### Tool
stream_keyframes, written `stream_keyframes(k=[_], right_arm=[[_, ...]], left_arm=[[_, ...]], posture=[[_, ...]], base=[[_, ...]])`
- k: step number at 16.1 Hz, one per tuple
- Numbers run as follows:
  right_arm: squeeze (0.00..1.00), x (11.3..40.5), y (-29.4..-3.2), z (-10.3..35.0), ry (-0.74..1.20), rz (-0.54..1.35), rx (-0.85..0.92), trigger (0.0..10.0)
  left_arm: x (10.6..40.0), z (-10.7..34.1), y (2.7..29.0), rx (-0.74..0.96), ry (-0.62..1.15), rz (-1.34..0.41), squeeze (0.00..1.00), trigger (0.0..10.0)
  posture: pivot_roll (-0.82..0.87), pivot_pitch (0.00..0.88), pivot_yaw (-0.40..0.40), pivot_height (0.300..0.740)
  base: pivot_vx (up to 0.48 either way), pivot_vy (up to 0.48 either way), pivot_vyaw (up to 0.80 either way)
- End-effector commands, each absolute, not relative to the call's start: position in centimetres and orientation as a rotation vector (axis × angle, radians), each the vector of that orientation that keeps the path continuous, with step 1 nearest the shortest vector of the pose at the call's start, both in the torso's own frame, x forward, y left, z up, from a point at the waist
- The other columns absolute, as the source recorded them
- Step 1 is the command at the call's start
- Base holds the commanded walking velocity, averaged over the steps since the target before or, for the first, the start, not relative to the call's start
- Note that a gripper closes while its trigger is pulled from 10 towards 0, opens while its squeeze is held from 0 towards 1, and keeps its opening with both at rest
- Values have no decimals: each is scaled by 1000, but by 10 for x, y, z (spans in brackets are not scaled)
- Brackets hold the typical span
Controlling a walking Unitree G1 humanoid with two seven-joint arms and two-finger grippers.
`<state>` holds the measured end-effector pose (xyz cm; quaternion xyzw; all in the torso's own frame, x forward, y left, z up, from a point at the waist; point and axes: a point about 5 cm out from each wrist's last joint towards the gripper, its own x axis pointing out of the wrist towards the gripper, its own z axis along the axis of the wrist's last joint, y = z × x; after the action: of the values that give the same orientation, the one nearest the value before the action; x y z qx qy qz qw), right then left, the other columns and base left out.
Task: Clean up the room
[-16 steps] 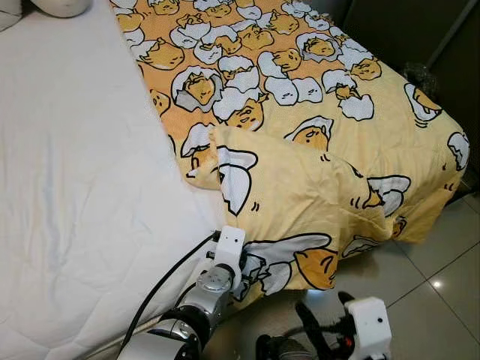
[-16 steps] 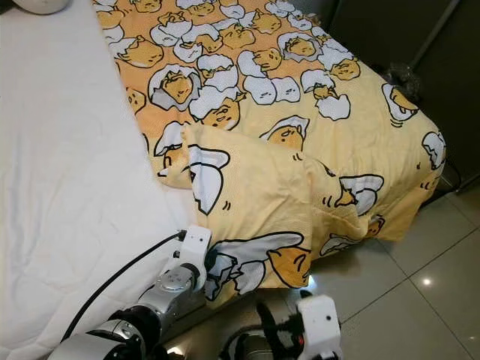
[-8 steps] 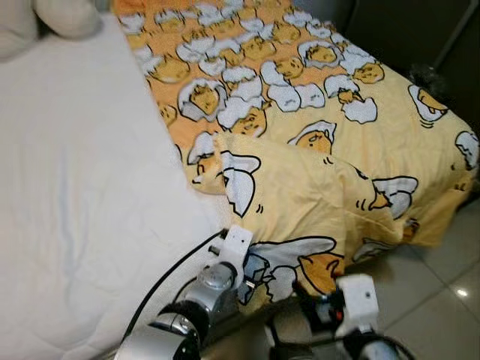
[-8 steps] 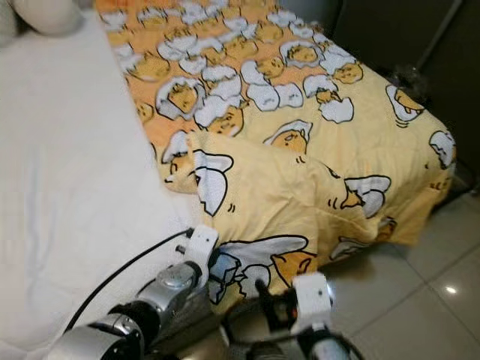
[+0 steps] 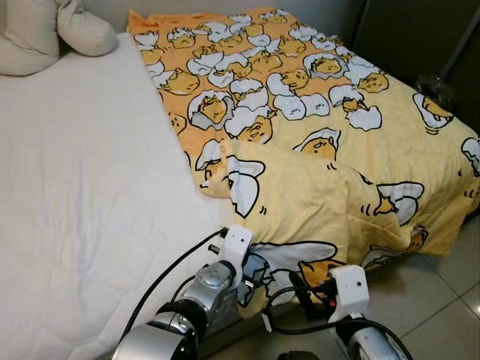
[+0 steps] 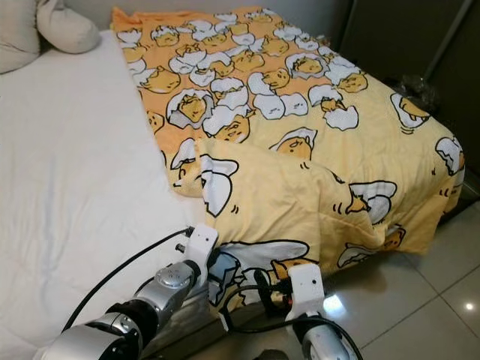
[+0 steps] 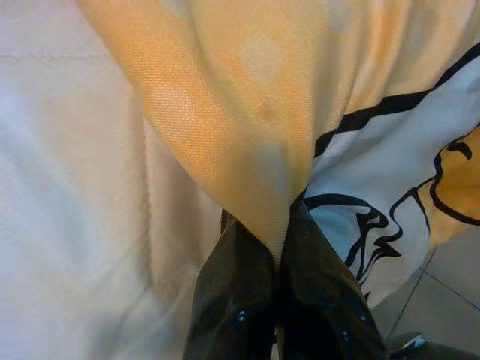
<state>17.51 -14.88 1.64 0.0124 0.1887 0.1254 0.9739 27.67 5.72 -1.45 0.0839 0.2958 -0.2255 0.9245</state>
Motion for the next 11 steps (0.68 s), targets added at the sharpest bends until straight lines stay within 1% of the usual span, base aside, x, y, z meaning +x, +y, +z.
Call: stream_keyframes(k=[1, 2, 3, 4, 5, 6, 10, 11], right_arm=[[0, 176, -150, 16, 374, 257, 24, 10000], [0, 176, -150, 16, 374, 258, 24, 10000], [0, 177, -150, 14, 375, 257, 23, 10000], [0, 178, -151, 12, 379, 258, 23, 10000], [0, 178, -151, 12, 380, 258, 23, 10000], [0, 179, -150, 10, 381, 262, 23, 10000], [0, 183, -148, 10, 375, 274, 22, 10000], [0, 184, -149, 9, 375, 279, 18, 10000]], left_arm=[[281, -11, 60, 204, 591, -468, 0, 0], [281, -12, 61, 219, 596, -459, 0, 0], [282, -12, 64, 199, 610, -432, 0, 4784], [282, -12, 64, 189, 595, -445, 0, 10000], [281, -12, 64, 191, 588, -452, 0, 10000], [279, -14, 64, 181, 590, -448, 0, 10000], [271, -19, 60, 161, 601, -455, 0, 10000], [266, -22, 54, 149, 603, -484, 0, 10000]], posture=[[-179, 0, 38, 740], [-174, 0, 38, 740], [-171, 0, 37, 740], [-163, 0, 38, 740], [-162, 0, 37, 740], [-156, 0, 38, 740], [-151, 0, 39, 740], [-146, 0, 39, 740]], base=[[0, 0, 0], [0, 0, 0], [0, 0, 0], [0, 0, 0], [0, 0, 0], [-379, 0, 0], [-477, 0, 0], [-476, 0, 0]])
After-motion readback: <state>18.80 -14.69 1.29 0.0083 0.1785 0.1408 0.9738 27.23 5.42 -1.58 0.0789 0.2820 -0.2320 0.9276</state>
